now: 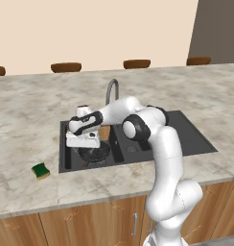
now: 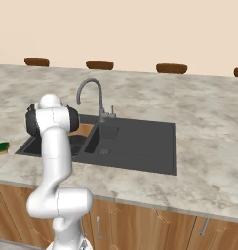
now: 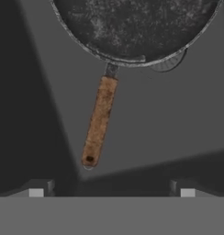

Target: Pick the pan and sponge and place them into the sink. Then turn on the water.

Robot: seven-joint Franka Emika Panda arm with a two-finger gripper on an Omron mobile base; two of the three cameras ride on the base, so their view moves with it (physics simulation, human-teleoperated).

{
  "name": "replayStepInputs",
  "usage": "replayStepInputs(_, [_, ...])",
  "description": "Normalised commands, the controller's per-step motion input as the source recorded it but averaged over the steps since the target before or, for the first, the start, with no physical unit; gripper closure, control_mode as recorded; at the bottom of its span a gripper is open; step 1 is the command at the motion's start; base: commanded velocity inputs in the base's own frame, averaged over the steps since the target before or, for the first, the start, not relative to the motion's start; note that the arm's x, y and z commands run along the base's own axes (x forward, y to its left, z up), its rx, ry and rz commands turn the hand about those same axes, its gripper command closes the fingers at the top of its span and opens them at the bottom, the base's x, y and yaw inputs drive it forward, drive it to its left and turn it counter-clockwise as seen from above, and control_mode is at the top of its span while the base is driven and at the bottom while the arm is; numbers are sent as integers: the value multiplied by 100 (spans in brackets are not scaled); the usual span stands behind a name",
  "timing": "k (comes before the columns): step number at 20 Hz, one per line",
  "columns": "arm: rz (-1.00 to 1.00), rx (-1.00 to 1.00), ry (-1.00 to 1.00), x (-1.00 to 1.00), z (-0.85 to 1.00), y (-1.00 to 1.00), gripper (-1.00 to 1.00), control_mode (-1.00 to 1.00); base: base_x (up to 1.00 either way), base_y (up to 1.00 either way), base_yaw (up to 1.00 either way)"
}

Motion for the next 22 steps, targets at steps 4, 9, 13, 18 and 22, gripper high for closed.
replayStepInputs(4, [7, 1, -13, -7, 31, 2, -100, -100, 0, 0, 0])
replayStepInputs(9, [14, 0, -14, -3, 31, 1, -100, -100, 0, 0, 0])
replayStepInputs(13, [18, 0, -7, -7, 32, 0, -100, -100, 0, 0, 0])
replayStepInputs(18, [19, 1, -4, -8, 30, 0, -100, -100, 0, 0, 0])
replayStepInputs(22, [20, 4, -3, -4, 28, 0, -100, -100, 0, 0, 0])
